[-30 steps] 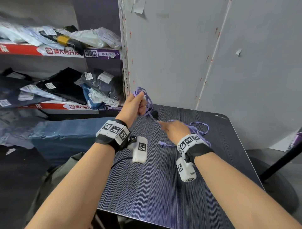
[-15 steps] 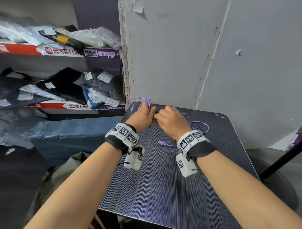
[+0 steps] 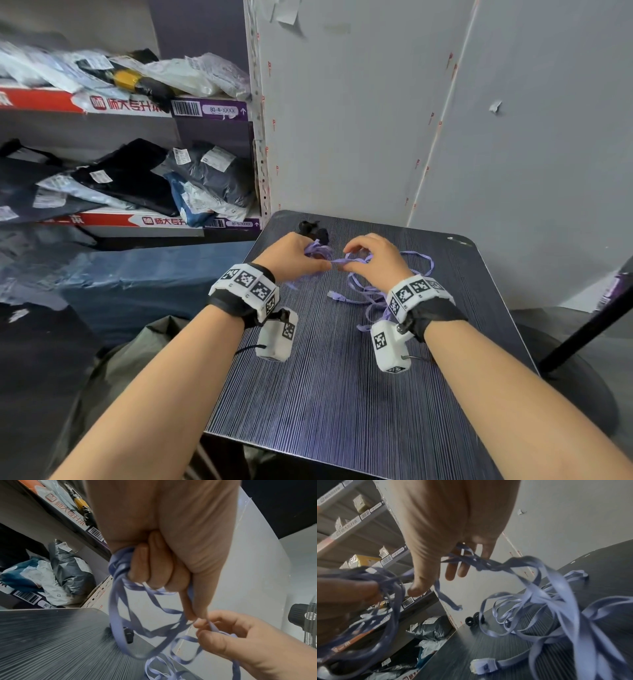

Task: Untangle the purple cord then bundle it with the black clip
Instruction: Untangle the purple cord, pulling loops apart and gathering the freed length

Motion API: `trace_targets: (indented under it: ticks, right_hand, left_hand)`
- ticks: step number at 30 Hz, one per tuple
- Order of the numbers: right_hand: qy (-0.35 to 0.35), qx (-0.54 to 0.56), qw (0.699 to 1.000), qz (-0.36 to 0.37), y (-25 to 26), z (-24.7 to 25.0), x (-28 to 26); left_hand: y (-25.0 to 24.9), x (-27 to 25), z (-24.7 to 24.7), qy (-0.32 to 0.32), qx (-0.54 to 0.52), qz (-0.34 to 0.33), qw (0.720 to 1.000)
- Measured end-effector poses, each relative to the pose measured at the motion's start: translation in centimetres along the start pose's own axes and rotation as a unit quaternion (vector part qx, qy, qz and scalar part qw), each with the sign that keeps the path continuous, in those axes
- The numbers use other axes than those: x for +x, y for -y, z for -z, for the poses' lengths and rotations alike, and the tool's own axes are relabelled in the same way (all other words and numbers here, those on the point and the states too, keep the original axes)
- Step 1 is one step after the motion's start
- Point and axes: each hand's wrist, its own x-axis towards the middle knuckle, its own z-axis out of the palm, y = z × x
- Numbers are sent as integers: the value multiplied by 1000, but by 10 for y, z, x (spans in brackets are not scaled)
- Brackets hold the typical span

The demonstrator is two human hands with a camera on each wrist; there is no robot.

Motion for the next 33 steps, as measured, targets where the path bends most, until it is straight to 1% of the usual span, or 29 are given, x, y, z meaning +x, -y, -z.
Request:
trace_targets:
  ticks: [3,6,10,12,15,16,18,21,23,24,26,28,29,31,33]
  right_hand:
    - [0,80,997,-15,4,0,-5]
    - [-3,122,992,-23,5,-1,-5]
    - [-38,102,993,-47,1,-4,-4]
    - [-66,76,993,-66,-7,-8,-2]
    - [-127,0,985,-120,-22,-9,1]
    - [-137,4,980,-145,-26,-7,-1]
    - [-138,46,971,-189,-32,-2,-4]
    - [-141,26,956,-254,-43,4,-7]
    - [-156,22,942,-297,-47,6,-7]
    - [-162,27,937,-307,-47,6,-7]
    - [-178,77,931,-309,-46,4,-6]
    - [-201,138,927,-286,-41,3,-6]
    - [-212,144,928,-271,-39,2,-4]
    - [-228,122,934,-246,-35,2,0]
    - [-236,74,942,-227,-27,3,3]
  left_hand:
    - [6,2,-2,-52,14,25,998]
    - [12,4,-3,-90,-8,43,995]
    - [17,4,-4,-139,-8,65,988]
    - [21,4,-4,-158,-7,84,984]
    - [30,3,1,-196,-9,122,973]
    - [33,2,3,-208,-7,135,969]
    - [38,0,8,-231,-3,159,960]
    - [45,-2,15,-256,-1,189,948]
    - [45,-2,19,-268,-8,201,942]
    - [44,-2,20,-275,-10,200,940]
    - [42,-1,22,-283,-15,189,940]
    - [39,1,23,-281,-17,171,944]
    - [37,3,23,-277,-19,157,948]
    - [32,5,22,-271,-22,122,954]
    - [24,6,21,-261,-35,87,961]
